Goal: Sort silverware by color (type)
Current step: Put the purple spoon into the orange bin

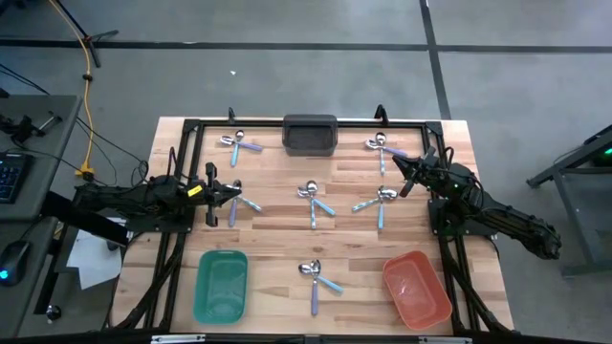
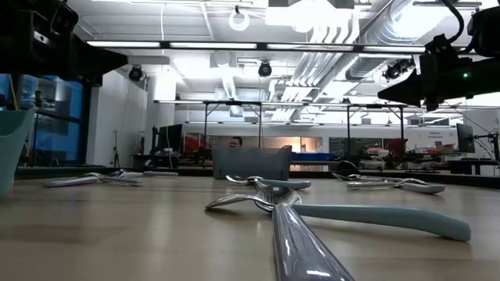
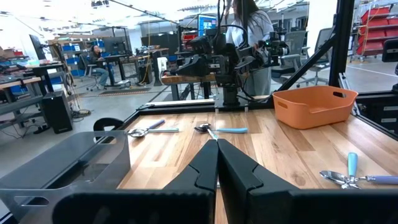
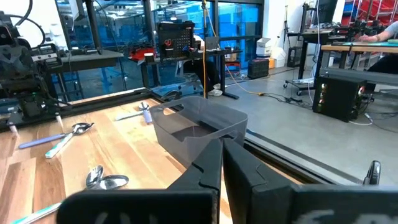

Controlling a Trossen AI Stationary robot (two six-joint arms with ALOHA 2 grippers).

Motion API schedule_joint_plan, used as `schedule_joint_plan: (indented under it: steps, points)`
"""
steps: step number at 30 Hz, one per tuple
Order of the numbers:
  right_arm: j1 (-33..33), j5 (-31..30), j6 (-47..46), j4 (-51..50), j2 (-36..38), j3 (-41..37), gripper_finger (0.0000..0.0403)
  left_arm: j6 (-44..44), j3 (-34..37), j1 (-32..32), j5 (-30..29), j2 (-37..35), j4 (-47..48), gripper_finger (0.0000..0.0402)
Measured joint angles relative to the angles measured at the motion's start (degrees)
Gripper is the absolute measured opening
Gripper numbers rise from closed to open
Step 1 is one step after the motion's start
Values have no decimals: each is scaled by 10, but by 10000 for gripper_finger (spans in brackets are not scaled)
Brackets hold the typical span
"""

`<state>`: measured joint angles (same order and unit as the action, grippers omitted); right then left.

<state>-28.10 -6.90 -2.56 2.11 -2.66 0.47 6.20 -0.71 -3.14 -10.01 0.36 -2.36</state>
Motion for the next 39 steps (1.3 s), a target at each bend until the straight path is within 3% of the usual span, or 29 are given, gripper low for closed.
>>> schedule_joint_plan:
  steps: [19,27,31,34,39]
  points:
    - [0,0,-1,28,0,0,0,0,0,0,0,0,0,3]
    - [0,0,-43,143,0,0,0,0,0,0,0,0,0,3]
    - [0,37,-54,182,-1,4,0,0,0,0,0,0,0,3]
    - [0,42,-64,184,-19,16,0,0,0,0,0,0,0,3]
    - [0,-10,-73,178,-97,31,0,0,0,0,0,0,0,3]
